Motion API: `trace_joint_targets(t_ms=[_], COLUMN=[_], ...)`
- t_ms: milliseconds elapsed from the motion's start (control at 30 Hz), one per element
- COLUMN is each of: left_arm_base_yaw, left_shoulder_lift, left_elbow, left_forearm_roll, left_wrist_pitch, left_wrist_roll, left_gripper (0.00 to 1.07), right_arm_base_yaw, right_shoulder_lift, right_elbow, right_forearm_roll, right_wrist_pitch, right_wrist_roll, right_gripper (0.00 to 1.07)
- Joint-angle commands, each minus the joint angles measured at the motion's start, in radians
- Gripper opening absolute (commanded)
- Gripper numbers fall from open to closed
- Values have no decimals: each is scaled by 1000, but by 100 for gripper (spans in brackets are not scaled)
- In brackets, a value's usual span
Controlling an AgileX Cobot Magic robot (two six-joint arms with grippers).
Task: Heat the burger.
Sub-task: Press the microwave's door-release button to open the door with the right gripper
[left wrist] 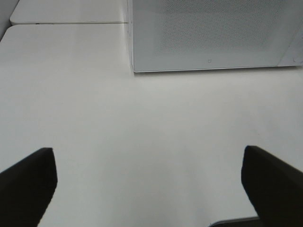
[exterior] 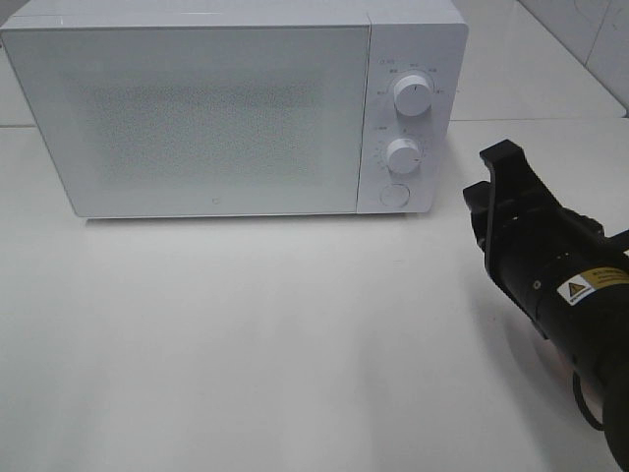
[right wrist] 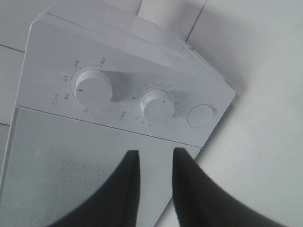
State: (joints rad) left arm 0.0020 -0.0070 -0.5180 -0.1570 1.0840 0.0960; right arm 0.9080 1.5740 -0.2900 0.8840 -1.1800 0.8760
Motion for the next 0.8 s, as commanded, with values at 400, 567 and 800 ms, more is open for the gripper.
trace_joint_targets(t_ms=[400, 567, 800], left_arm_base_yaw=[-5, -5, -5], left_shoulder_lift=[-21, -21, -21], left_elbow=[3, 3, 3], left_forearm_roll=[-2, -2, -2], left_wrist_pitch=[-16, -16, -16], left_wrist_roll=[-2, -2, -2], left_gripper=[98, 98, 98], right_arm_base_yaw=[6, 6, 6], right_shoulder_lift=[1, 1, 1], right_elbow=[-7, -7, -7], right_forearm_roll=[-3, -3, -15], right_wrist_pitch=[-9, -9, -6], right_wrist_roll=[322, 425, 448], right_gripper=[2, 0, 0])
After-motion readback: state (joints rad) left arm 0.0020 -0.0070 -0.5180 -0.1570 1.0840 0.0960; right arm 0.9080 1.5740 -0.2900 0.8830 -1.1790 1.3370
